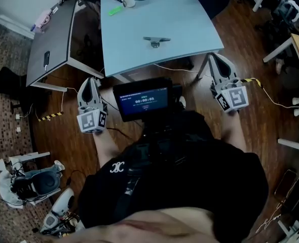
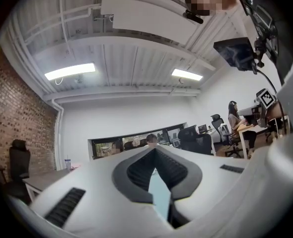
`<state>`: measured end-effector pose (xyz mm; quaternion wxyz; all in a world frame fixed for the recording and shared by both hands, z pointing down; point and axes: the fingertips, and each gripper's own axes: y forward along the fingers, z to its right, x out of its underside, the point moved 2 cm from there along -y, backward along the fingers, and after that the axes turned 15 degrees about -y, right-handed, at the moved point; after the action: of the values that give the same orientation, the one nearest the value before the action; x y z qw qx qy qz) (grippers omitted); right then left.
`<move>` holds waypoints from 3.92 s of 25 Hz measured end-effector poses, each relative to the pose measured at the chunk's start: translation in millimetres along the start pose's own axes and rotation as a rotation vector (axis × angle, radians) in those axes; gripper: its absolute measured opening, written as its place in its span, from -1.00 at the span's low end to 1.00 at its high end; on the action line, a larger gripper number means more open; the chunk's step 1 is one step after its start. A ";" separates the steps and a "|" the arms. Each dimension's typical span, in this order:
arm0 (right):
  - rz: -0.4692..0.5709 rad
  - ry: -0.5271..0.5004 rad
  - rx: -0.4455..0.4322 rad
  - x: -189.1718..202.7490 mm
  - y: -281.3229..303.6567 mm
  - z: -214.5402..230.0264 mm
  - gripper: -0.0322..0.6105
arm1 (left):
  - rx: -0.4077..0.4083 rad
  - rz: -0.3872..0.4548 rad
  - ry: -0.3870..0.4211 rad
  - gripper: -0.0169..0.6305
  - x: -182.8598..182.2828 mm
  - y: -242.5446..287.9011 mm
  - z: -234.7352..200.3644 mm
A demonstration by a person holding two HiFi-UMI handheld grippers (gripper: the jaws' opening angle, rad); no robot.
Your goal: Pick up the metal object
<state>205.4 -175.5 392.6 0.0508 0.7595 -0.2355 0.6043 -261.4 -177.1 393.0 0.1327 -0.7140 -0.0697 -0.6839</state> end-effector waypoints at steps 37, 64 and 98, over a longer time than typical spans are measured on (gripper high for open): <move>-0.226 -0.189 -0.371 143.1 232.7 -62.4 -0.83 | -0.023 -0.027 0.016 -0.92 8.6 153.9 -95.7; -0.566 -0.565 -0.936 343.5 265.1 -186.3 -0.19 | -0.067 -0.038 0.019 -0.92 -15.2 137.3 -65.3; -0.604 -0.189 -0.688 318.6 302.9 -151.2 -0.69 | -0.048 -0.184 0.252 -0.92 17.2 141.0 -62.1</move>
<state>-6.2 -482.9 669.9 0.4519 0.7848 -0.1941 0.3772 -280.4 -330.8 398.6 0.0602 -0.6162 -0.1012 -0.7787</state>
